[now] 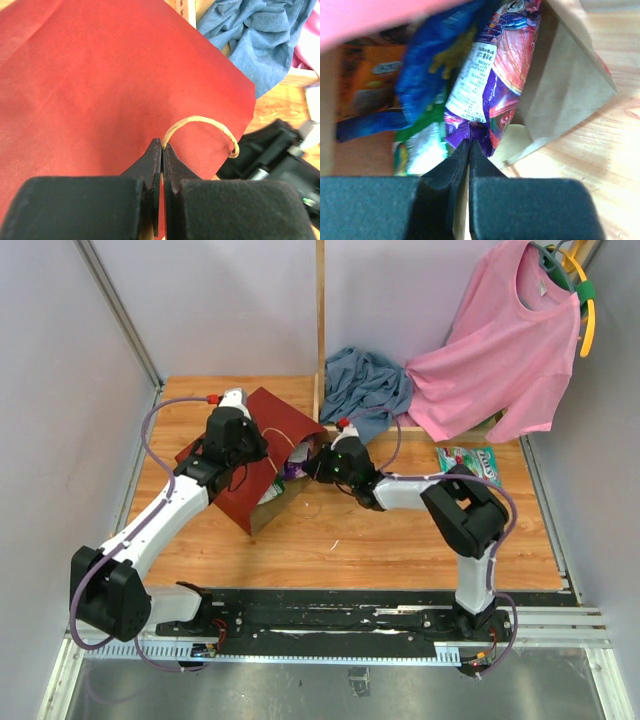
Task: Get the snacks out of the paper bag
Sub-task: Take out the snack from the paper bag, then place the snack at the center of the board.
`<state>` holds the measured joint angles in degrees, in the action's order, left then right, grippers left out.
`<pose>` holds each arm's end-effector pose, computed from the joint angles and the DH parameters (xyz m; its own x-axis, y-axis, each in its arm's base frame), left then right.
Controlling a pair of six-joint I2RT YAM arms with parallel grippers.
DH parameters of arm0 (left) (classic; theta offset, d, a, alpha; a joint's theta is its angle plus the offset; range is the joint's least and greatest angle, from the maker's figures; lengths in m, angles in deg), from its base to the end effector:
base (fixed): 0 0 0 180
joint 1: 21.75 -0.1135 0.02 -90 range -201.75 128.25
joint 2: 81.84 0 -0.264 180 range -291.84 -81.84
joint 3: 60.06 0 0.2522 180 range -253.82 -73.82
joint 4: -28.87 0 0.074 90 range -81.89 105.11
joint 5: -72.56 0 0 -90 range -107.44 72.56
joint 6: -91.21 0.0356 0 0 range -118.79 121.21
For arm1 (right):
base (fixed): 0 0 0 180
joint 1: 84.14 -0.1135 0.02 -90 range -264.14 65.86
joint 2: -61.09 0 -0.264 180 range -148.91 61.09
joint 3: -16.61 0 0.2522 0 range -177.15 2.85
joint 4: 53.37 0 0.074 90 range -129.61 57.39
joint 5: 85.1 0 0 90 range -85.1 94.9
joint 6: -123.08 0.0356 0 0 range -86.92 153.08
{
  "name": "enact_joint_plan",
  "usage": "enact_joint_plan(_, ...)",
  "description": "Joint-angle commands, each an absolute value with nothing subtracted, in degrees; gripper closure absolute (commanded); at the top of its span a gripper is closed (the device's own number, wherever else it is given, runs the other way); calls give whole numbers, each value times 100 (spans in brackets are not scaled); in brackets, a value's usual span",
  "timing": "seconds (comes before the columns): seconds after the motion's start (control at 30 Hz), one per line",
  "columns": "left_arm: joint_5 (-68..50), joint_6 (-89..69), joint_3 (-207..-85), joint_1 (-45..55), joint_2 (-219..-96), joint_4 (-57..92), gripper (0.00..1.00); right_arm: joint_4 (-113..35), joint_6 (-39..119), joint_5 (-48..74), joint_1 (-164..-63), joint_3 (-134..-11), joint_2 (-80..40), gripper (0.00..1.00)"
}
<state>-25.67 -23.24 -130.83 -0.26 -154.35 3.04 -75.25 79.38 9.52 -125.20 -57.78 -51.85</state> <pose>0.2713 -0.1013 0.3071 -0.4932 -0.2461 -0.8344 0.0443 0.9508 -0.3066 0.3186 0.2813 0.1680 -0.6648 0.3765 -0.6451 -0.3362 0.6205 0.7085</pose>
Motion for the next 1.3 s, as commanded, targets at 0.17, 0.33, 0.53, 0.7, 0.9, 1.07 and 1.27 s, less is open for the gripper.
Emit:
enact_joint_plan(0.17,-2748,-2271,-13069,-144,-15164,448,100,-6822,7611,1350,-12466,-5161,-3216,99)
enact_joint_plan(0.33,-2610,-2321,-13065,-206,-15122,430,99,-5688,6956,1083,-12410,-4697,-2048,99)
enact_joint_plan(0.53,-2447,-2357,-13051,-249,-15045,465,99,-4544,6742,883,-11796,-3868,-527,99)
enact_joint_plan(0.7,-2389,-2375,-13012,-270,-14996,482,100,-3524,6714,-20,-11364,-3598,403,99)
enact_joint_plan(0.9,-2402,-2358,-13013,-275,-14967,474,100,-3055,7126,-480,-10821,-3569,843,99)
enact_joint_plan(1.07,-2387,-2381,-13032,-296,-14960,465,100,-2821,7257,-984,-10691,-3886,574,99)
enact_joint_plan(1.27,-2368,-2395,-13042,-362,-14986,465,99,-3222,7551,-1277,-10164,-4011,-200,100)
